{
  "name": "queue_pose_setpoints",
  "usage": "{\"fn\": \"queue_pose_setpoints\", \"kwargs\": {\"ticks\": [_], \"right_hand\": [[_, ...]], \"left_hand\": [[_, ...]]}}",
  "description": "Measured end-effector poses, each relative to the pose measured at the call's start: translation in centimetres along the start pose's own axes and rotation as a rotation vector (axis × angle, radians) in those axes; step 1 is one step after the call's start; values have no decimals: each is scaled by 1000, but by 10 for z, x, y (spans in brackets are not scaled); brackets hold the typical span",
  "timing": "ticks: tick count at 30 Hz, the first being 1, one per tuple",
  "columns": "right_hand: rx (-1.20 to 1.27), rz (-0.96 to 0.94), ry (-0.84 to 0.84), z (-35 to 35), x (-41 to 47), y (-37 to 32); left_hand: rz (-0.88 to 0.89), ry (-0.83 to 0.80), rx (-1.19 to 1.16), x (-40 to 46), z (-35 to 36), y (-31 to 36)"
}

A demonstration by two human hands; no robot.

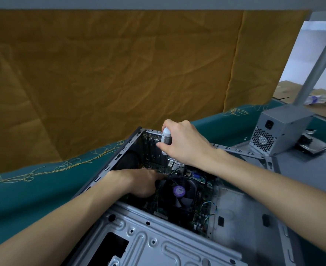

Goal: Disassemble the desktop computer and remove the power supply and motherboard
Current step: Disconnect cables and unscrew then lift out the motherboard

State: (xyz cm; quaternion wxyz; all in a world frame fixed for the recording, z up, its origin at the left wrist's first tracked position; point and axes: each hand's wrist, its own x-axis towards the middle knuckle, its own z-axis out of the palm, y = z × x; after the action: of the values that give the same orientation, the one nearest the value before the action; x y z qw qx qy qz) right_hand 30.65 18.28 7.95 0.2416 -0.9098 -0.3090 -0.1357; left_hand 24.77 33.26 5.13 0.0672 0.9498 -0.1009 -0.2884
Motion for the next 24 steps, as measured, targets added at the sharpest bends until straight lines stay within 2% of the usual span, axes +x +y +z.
{"fn": "queue_pose_setpoints", "kwargs": {"ticks": [5, 24], "right_hand": [[-87, 41, 9, -1, 3, -5], [-38, 38, -47, 2, 10, -11]], "left_hand": [[2, 5, 10, 1, 1, 0], [24, 39, 40, 8, 4, -5]]}}
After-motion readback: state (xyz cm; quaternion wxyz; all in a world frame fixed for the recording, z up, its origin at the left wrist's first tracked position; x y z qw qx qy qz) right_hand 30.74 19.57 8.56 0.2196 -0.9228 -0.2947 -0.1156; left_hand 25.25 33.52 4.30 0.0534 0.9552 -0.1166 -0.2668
